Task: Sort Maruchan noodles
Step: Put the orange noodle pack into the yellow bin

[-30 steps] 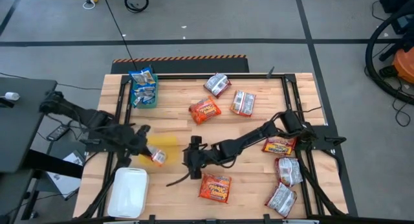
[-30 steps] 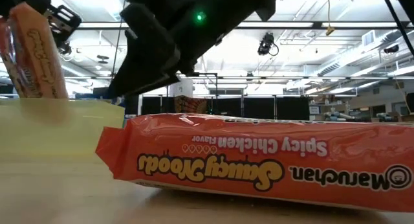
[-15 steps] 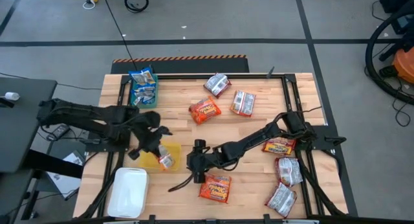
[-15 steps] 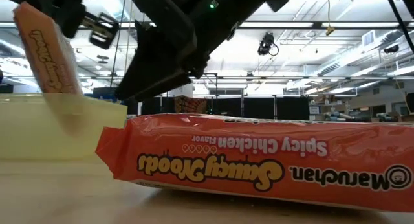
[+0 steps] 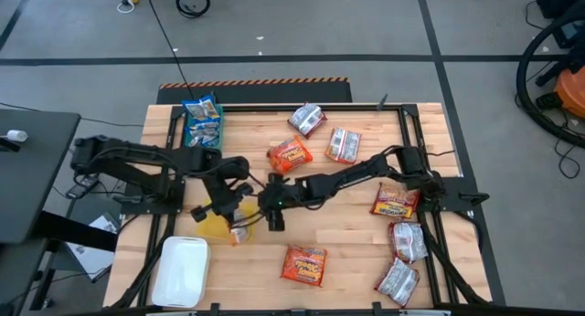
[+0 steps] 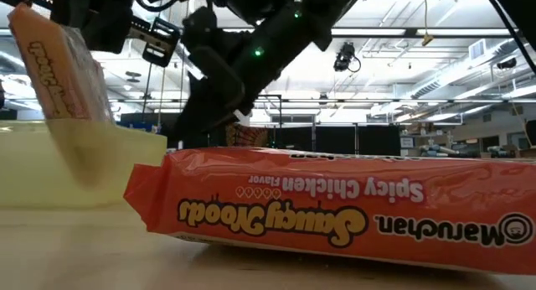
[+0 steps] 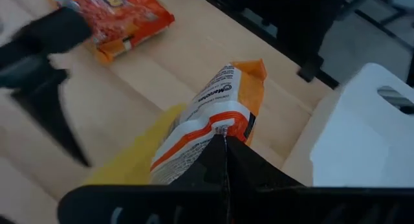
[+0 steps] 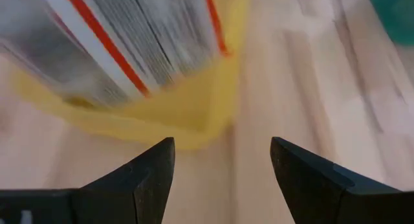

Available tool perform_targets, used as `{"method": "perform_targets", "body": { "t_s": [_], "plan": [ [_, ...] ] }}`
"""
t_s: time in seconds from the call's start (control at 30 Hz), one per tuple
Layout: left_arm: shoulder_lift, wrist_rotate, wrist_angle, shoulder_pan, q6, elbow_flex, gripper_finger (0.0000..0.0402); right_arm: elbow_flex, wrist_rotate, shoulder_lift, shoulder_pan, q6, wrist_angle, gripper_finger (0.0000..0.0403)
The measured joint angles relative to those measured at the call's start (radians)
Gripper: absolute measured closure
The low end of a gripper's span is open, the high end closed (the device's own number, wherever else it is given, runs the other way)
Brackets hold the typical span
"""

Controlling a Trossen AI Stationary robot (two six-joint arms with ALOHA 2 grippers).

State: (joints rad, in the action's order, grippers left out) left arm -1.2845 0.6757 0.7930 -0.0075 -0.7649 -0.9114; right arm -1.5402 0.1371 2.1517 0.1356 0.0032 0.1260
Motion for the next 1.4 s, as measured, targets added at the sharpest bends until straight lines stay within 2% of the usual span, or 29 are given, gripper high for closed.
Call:
{"method": "perform_targets", "body": {
  "t_s": [0.13, 0.23, 0.4, 0.57, 0.83, 1.1, 1.4],
  "plan": [
    [-0.029, 0.001, 0.095, 0.022, -0.063, -0.067, 0.0398, -0.001, -0.026, -0.010, 0.026, 0.045, 0.033, 0.0142],
    [-0.040, 0.002, 0.099, 0.042, -0.100, -0.094, 0.0398, 0.019, -0.079, 0.014, 0.043, 0.081, -0.053, 0.0142],
    [-0.074, 0.019, 0.085, 0.061, -0.122, -0.094, 0.0398, 0.038, -0.030, 0.055, 0.046, 0.068, -0.176, 0.0142],
    [-0.122, 0.042, 0.037, 0.061, -0.128, -0.095, 0.0396, 0.039, 0.003, 0.056, 0.020, 0.003, -0.212, 0.0142],
    [-0.165, -0.029, -0.075, 0.062, -0.138, -0.096, 0.0386, 0.045, -0.029, 0.056, 0.002, -0.001, -0.238, 0.0142],
    [-0.173, -0.178, -0.087, 0.063, -0.017, -0.094, 0.0383, 0.045, -0.025, 0.056, 0.008, 0.001, -0.231, 0.0142],
    [-0.173, -0.202, -0.081, 0.059, -0.006, -0.094, 0.0373, 0.045, -0.009, 0.054, 0.022, 0.003, -0.221, 0.0142]
  ]
}}
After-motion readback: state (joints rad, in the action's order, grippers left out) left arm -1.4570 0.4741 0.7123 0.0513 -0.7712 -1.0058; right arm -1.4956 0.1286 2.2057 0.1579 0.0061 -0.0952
